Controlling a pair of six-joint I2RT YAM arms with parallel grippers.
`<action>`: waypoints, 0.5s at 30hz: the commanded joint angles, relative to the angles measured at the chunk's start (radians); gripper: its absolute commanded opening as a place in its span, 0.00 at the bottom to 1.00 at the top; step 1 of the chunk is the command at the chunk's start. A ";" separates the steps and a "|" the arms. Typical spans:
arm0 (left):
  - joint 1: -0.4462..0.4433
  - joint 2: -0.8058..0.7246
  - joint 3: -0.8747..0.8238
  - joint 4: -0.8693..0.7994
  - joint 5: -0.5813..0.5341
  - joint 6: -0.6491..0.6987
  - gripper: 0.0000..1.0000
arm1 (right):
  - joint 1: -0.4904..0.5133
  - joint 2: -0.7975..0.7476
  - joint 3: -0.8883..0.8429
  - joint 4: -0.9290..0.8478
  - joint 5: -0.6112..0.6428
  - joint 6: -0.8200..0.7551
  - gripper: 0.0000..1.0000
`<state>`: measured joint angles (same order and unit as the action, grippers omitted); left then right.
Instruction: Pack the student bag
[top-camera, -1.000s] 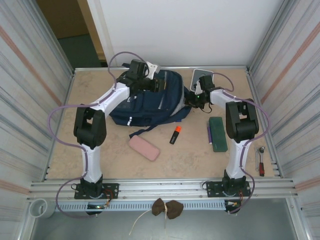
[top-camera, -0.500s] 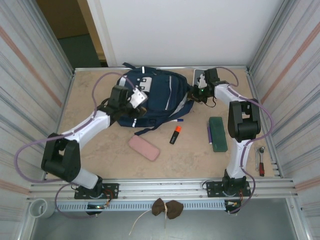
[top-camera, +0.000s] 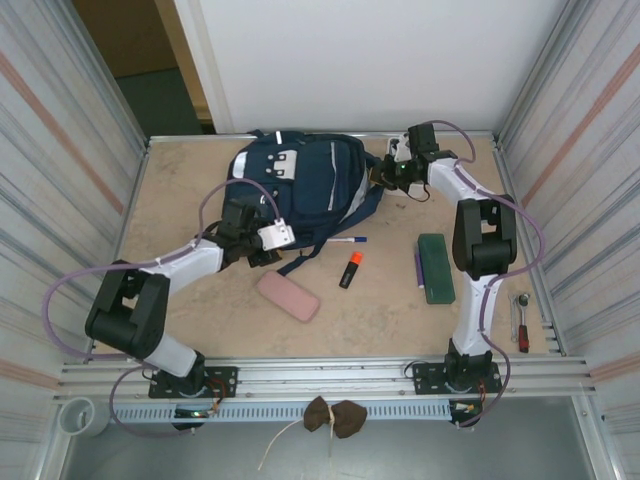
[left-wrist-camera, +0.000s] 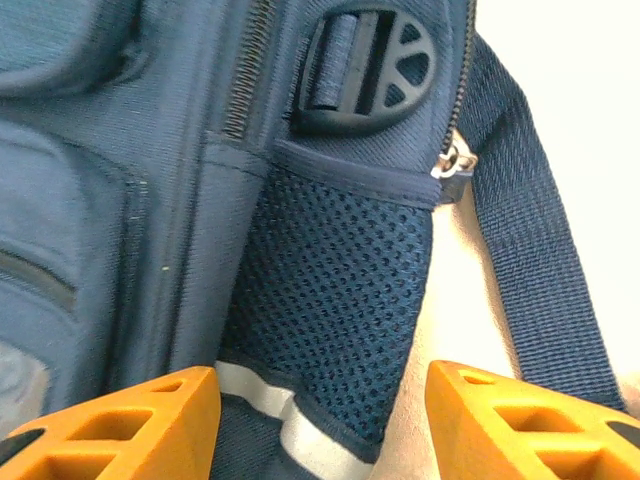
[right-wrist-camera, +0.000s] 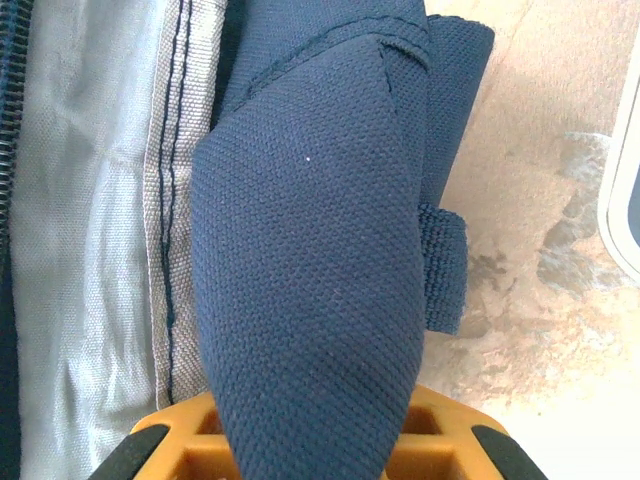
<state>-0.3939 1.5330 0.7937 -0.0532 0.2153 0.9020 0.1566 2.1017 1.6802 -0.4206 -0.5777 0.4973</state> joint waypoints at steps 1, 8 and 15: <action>-0.015 0.026 0.003 0.038 0.033 0.056 0.56 | 0.009 0.021 0.068 0.030 -0.052 0.032 0.02; -0.083 0.138 0.044 0.125 -0.182 0.084 0.46 | 0.015 0.046 0.102 0.019 -0.056 0.035 0.02; -0.099 0.147 0.080 0.117 -0.169 0.007 0.13 | 0.008 0.048 0.125 -0.015 -0.036 0.016 0.14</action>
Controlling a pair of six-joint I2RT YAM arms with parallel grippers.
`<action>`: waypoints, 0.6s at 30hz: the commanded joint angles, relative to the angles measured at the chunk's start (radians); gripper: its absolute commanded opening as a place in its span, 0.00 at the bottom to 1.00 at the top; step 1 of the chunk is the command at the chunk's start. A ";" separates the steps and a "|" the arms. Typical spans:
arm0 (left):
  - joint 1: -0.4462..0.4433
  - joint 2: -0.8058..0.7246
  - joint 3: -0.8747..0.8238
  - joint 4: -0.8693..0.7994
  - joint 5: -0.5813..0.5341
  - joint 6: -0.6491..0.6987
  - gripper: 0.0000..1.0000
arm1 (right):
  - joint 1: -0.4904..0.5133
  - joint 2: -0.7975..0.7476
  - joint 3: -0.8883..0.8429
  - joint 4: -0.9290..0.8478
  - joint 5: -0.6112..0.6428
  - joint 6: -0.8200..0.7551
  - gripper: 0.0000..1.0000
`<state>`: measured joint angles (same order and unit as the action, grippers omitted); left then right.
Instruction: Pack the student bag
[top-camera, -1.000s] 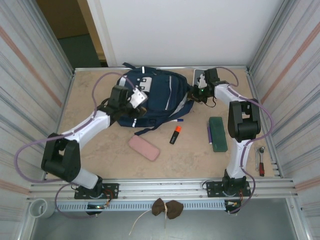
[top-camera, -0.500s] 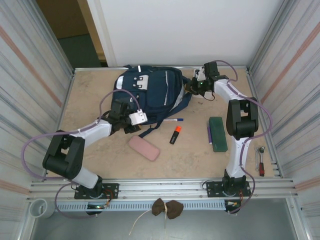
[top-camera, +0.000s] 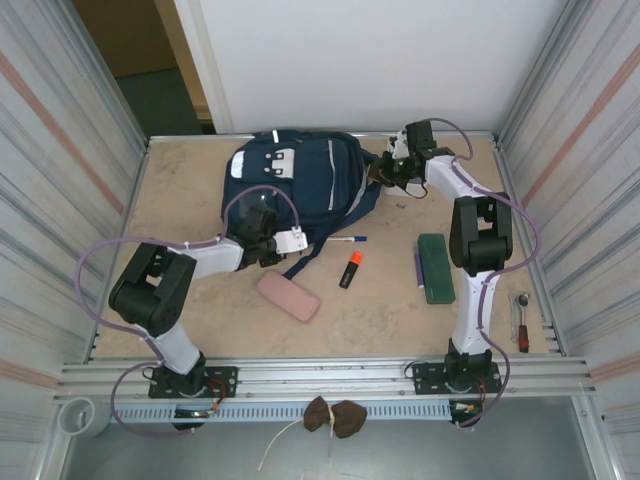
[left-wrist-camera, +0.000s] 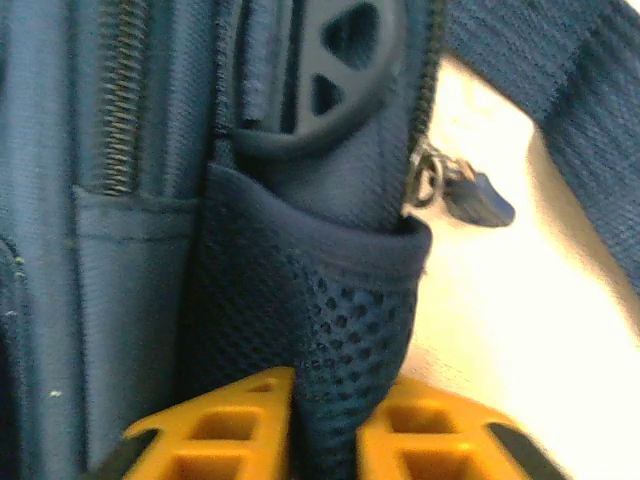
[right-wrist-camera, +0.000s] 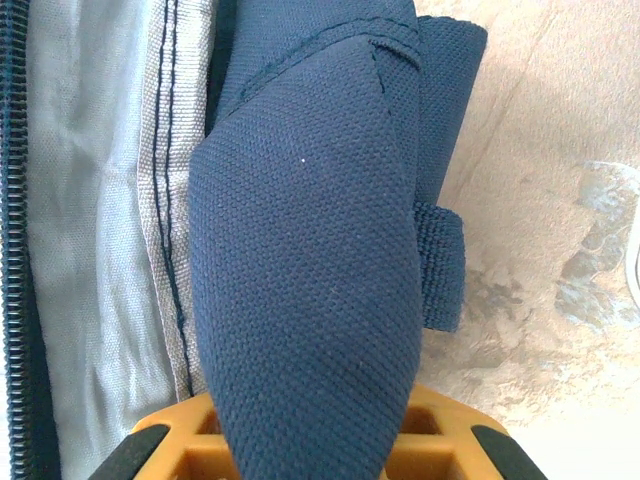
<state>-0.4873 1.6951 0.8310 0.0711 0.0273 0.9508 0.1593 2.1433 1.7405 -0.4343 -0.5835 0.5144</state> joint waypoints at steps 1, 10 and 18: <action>-0.003 -0.031 0.048 -0.020 0.047 -0.066 0.10 | 0.002 0.000 0.069 -0.017 -0.017 -0.011 0.19; 0.088 -0.123 0.172 -0.207 0.238 -0.372 0.00 | -0.003 -0.233 -0.061 -0.160 0.290 -0.170 0.50; 0.154 -0.141 0.254 -0.272 0.383 -0.569 0.00 | 0.161 -0.545 -0.453 0.102 0.334 -0.227 0.51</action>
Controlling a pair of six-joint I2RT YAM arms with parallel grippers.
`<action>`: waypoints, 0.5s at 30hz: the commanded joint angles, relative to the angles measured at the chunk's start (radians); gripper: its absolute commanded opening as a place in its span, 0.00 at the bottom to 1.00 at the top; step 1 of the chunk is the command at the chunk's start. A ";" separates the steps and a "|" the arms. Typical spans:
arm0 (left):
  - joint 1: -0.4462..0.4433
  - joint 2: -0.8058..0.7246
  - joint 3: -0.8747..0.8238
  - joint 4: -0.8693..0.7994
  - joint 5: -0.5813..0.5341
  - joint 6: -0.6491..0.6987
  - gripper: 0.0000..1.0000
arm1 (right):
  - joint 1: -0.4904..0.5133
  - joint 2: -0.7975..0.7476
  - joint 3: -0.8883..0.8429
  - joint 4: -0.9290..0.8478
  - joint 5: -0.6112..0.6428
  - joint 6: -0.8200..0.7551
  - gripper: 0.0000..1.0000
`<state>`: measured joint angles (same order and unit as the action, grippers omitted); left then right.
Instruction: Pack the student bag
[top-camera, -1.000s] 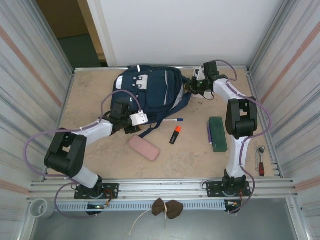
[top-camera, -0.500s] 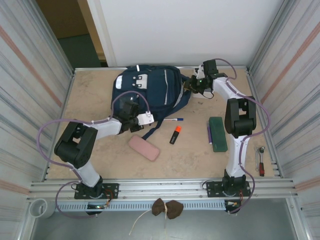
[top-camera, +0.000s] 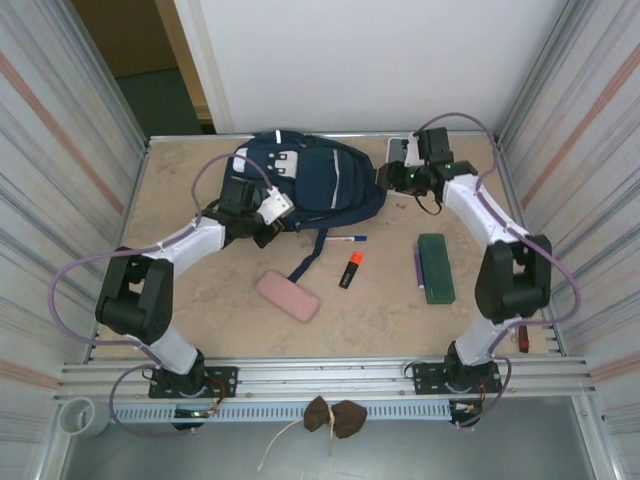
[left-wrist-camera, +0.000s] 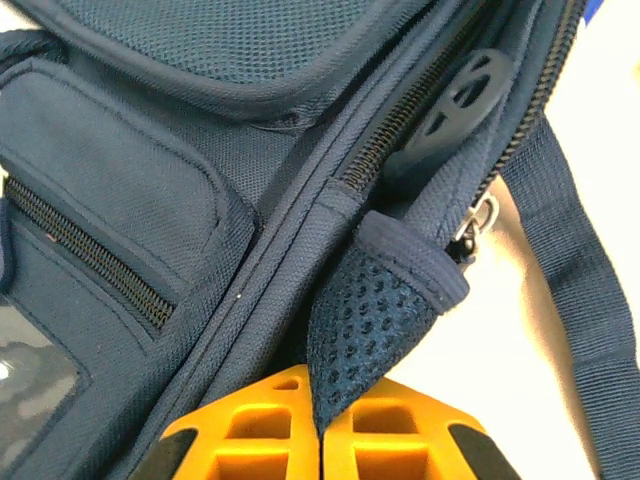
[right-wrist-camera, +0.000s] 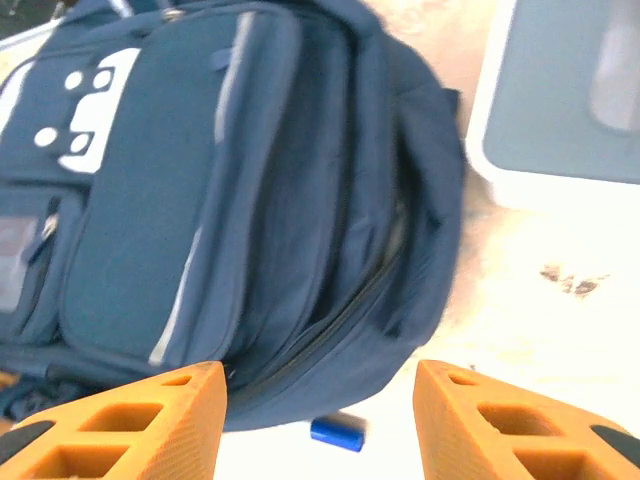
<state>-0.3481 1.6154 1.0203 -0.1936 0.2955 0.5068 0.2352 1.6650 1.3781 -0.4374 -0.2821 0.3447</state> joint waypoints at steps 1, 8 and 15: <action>0.021 -0.060 0.076 -0.015 0.138 -0.142 0.00 | 0.130 -0.090 -0.129 0.139 0.044 -0.073 0.51; 0.040 -0.060 0.101 -0.030 0.224 -0.188 0.00 | 0.412 -0.091 -0.297 0.397 0.210 -0.143 0.51; 0.045 -0.063 0.110 -0.034 0.229 -0.195 0.00 | 0.546 0.043 -0.342 0.639 0.377 -0.188 0.51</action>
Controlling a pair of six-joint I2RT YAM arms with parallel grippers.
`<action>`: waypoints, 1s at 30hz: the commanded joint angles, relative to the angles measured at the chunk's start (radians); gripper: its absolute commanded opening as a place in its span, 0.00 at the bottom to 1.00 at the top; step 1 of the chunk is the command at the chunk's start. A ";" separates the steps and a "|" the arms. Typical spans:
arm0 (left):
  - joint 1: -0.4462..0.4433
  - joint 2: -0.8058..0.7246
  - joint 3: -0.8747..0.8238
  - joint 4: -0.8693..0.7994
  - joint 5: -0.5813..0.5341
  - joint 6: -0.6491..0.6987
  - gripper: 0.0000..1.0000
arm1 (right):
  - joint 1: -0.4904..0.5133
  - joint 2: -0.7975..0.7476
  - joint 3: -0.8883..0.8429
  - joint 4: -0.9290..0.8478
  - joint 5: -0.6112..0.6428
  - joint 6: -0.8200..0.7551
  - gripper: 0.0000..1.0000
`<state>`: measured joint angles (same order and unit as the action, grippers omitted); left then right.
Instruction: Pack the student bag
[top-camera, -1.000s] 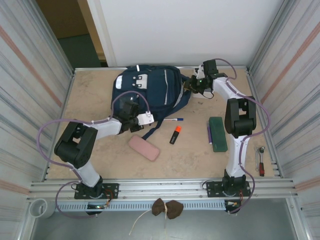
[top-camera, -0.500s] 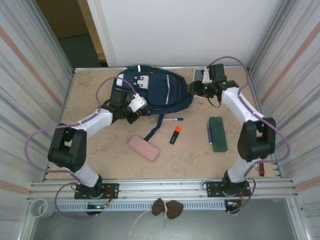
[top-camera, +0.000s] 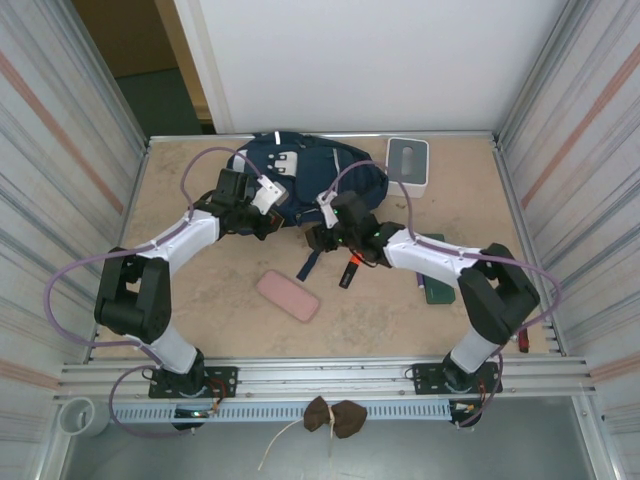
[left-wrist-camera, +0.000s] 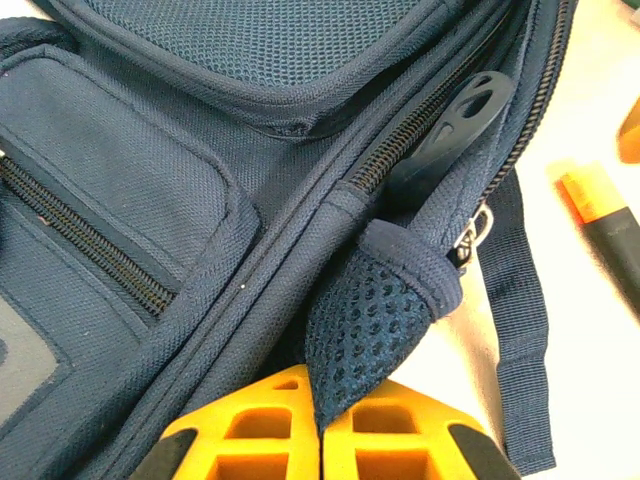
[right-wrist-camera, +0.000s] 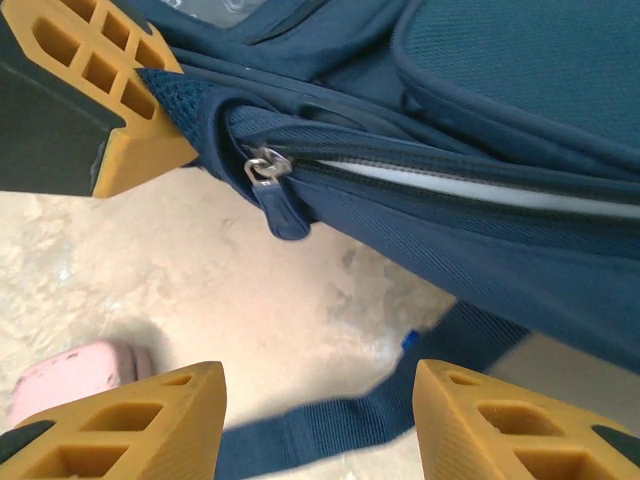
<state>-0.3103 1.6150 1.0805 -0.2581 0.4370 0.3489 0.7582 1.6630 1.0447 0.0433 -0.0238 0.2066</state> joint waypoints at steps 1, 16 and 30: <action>0.006 -0.064 0.048 0.034 0.090 -0.039 0.00 | 0.031 0.064 -0.006 0.184 0.132 -0.056 0.50; 0.007 -0.056 0.045 0.046 0.091 -0.056 0.00 | 0.090 0.228 0.083 0.302 0.177 -0.078 0.41; 0.008 -0.043 0.042 0.042 0.060 -0.032 0.00 | 0.085 0.164 0.049 0.271 0.246 -0.118 0.05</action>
<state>-0.3065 1.6154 1.0809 -0.2569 0.4454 0.3241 0.8497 1.8774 1.1030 0.2913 0.1909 0.1146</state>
